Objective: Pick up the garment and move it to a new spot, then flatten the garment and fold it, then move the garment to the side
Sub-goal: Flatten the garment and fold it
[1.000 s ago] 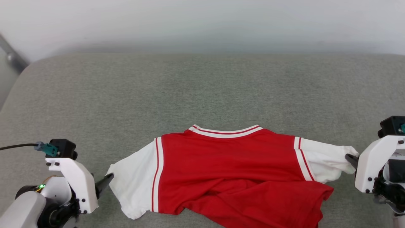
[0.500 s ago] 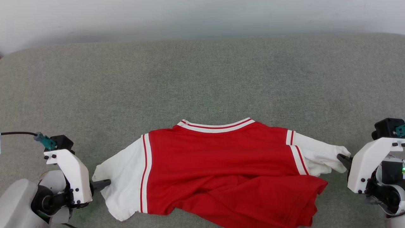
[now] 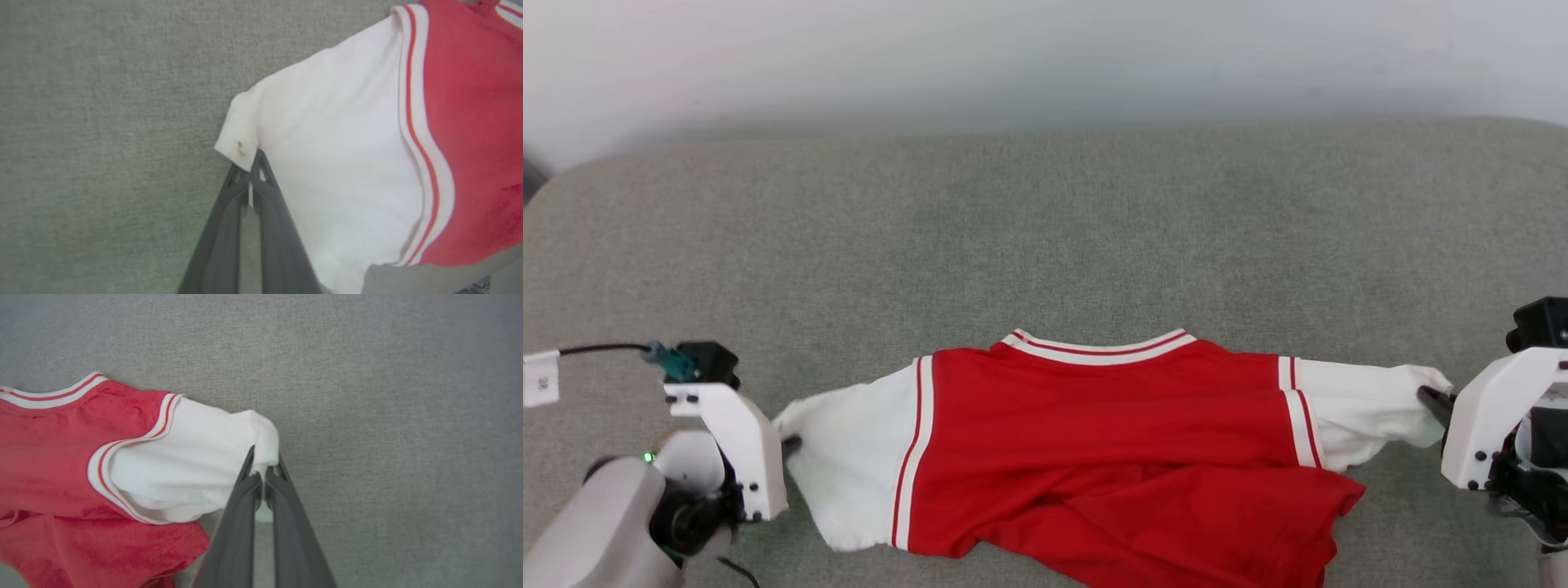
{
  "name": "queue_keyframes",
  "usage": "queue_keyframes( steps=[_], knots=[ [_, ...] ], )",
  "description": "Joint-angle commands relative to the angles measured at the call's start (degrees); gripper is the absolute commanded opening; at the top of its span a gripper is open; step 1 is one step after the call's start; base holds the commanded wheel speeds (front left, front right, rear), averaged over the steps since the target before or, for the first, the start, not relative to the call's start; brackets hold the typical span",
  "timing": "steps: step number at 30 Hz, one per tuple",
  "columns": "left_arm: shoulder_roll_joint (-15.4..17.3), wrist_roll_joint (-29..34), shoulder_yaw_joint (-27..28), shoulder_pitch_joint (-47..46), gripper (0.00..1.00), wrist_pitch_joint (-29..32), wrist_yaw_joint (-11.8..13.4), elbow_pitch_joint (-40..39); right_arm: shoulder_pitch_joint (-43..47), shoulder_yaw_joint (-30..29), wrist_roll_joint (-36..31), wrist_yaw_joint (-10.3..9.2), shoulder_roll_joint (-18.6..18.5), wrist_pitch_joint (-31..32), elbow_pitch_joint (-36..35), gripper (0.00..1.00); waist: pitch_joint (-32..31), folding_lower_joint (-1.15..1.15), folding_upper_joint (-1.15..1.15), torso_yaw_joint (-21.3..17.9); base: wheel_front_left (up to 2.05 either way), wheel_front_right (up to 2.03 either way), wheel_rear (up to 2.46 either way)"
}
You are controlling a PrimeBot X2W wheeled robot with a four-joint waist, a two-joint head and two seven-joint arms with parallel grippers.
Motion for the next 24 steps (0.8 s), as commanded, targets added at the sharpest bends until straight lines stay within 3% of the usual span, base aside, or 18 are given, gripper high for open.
queue_keyframes(
  steps=[1,13,24],
  knots=[
    [0.58,1.66,0.18,-1.94,0.0,-2.08,0.78,-0.31,-0.87,-0.05,-0.74,-0.02,-0.8,-0.78,0.32,0.0,-1.77,0.0,0.0,0.64,0.0,0.0,0.0],
    [0.57,11.18,1.69,-13.59,0.0,-13.44,7.98,-2.57,-11.21,1.92,-4.15,-0.05,-6.25,-8.07,5.07,0.0,-5.72,0.0,0.0,1.19,0.0,0.0,0.0],
    [-1.43,15.85,3.91,-30.14,0.0,-25.05,8.38,4.09,-29.83,5.26,-7.56,-0.06,-9.09,-18.05,11.08,0.0,0.13,0.0,0.0,-0.09,0.0,0.0,0.0]
  ],
)
